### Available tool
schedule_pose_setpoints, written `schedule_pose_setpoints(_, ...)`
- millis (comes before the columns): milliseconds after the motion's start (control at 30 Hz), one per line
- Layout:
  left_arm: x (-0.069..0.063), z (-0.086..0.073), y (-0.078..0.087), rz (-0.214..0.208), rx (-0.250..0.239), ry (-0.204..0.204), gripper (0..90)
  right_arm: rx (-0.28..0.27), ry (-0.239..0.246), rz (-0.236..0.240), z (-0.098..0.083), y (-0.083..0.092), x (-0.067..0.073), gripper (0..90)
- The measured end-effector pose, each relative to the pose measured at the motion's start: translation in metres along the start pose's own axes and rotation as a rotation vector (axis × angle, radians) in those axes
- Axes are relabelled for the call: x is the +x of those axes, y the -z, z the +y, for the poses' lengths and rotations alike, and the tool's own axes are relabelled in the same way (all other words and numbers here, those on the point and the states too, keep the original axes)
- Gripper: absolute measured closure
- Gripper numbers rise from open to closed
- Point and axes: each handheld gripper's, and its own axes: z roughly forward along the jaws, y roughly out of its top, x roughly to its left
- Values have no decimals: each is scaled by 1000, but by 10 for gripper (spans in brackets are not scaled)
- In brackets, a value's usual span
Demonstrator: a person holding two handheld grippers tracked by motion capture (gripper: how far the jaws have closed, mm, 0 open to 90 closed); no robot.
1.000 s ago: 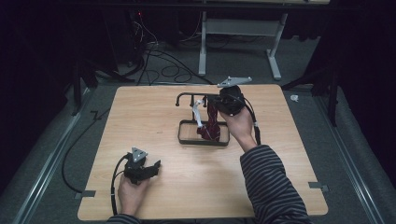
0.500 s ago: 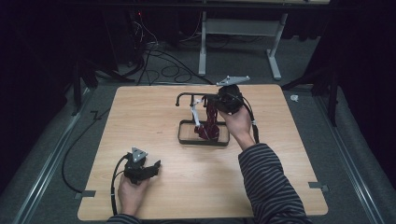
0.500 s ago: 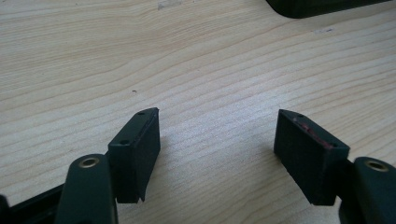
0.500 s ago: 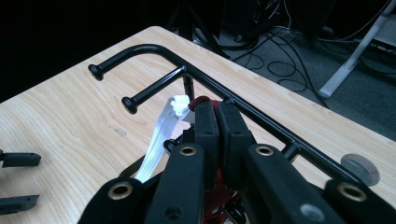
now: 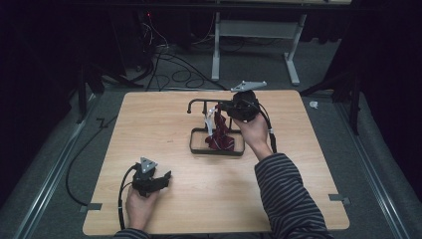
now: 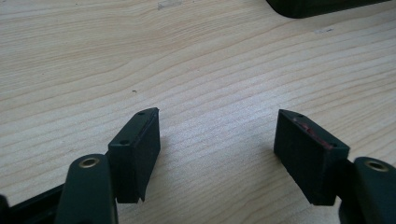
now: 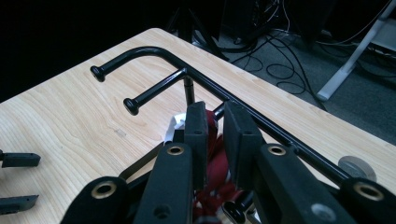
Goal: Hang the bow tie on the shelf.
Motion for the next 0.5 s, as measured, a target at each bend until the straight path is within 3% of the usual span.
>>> schedule_pose_setpoints(500, 0, 0, 0, 2, 1, -2, 319, -30, 29, 8, -3, 22, 2, 806)
